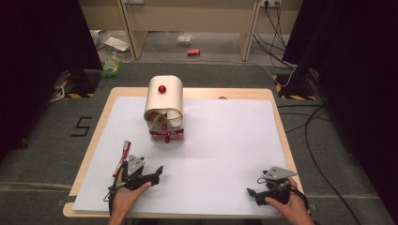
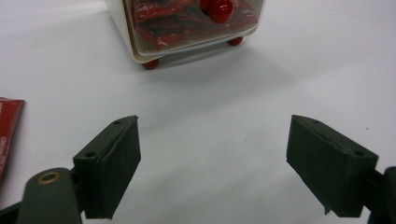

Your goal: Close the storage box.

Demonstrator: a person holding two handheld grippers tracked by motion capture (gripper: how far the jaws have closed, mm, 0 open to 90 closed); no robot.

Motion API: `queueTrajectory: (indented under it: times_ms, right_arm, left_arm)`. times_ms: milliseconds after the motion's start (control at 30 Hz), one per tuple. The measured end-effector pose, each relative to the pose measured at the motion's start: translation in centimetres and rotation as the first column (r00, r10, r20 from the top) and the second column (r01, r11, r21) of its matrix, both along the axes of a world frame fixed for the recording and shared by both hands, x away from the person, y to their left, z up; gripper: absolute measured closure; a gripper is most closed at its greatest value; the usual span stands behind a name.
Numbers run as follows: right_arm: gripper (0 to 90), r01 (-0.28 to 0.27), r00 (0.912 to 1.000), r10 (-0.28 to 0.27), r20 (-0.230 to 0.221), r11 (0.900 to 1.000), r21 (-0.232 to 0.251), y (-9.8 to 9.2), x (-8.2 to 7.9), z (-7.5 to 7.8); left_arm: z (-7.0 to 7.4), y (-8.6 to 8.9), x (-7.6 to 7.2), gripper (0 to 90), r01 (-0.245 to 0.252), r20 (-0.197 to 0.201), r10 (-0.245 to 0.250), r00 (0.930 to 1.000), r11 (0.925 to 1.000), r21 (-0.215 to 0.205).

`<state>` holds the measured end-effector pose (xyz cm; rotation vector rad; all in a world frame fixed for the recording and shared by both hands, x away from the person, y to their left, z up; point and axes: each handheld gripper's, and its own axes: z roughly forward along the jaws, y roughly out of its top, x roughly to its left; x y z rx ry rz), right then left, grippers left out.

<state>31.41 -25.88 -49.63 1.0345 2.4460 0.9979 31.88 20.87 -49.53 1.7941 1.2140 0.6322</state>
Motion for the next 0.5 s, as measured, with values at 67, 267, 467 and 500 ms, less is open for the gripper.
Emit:
queueTrajectory:
  times_ms: [67, 267, 467, 500]
  right_arm:
    - [5.5, 0.000, 1.0000, 0.000, 0.000, 1.000, 0.000, 0.0, 0.0, 0.0]
    - [5.5, 0.001, 1.0000, -0.001, 0.001, 1.000, -0.002, 0.0, 0.0, 0.0]
    - [5.5, 0.001, 1.0000, -0.001, 0.001, 1.000, -0.002, 0.0, 0.0, 0.0]
    - [5.5, 0.001, 1.0000, -0.001, 0.001, 1.000, -0.002, 0.0, 0.0, 0.0]
  left_arm:
    - [0.1, 0.1, -0.2, 17.1, 0.001, 0.004, -0.001, 1.0000, 1.0000, 0.002]
    - [0.0, 0.4, -1.1, 17.1, 0.006, -0.001, -0.006, 1.0000, 0.9999, 0.015]
    - [0.1, 0.8, -2.0, 17.0, 0.006, 0.003, -0.006, 1.0000, 0.9998, 0.020]
    - [0.1, 0.8, -2.2, 17.0, 0.005, 0.003, -0.005, 1.0000, 0.9998, 0.020]
